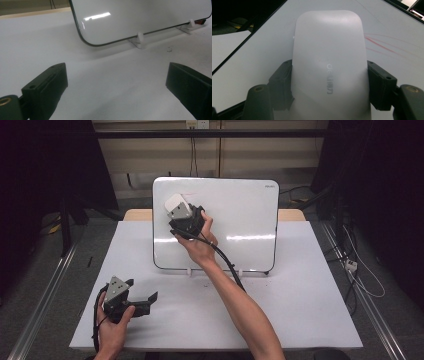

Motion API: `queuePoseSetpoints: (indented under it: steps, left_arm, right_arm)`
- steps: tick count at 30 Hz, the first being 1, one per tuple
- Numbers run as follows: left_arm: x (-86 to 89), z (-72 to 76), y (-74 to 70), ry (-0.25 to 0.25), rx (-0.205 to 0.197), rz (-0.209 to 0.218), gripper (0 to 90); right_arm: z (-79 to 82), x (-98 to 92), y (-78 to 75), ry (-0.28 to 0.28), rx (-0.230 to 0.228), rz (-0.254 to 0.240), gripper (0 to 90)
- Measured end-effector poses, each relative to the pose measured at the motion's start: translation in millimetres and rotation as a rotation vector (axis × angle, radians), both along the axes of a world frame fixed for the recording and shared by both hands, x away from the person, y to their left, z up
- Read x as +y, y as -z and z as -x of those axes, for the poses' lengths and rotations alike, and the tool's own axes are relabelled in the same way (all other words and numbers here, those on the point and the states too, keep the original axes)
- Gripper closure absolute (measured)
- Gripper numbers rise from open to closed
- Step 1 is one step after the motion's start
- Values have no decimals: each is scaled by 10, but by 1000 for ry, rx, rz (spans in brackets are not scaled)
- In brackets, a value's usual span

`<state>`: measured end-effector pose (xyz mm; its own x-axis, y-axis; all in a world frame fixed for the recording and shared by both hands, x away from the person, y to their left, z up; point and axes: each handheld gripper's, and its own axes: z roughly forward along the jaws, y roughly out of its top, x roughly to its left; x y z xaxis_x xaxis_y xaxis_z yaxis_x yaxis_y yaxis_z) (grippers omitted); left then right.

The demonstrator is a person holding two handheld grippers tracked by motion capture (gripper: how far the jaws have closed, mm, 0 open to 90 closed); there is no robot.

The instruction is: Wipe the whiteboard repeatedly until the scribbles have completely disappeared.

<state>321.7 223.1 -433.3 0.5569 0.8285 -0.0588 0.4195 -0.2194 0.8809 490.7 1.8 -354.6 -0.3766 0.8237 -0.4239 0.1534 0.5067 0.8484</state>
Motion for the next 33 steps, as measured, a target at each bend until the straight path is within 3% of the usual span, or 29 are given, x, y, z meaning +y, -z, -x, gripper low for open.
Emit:
queuePoseSetpoints:
  steps: [5,10,20,29,33]
  left_arm:
    - [21,14,-13,-4,-7,3,39]
    - [26,21,-12,-7,-5,3,39]
    - [17,20,-9,-7,-6,1,39]
    - [12,16,-2,-9,-5,-1,39]
    - [-3,5,-1,-10,2,-10,39]
  right_arm:
    - [-25,-57,-40,24,-2,-27,313]
    - [-82,-258,-140,74,-7,-63,313]
    - [-122,-932,-281,184,-17,-133,313]
    - [-43,-1648,-317,298,-23,-206,314]
    - [-7,-1683,-323,311,-29,-210,313]
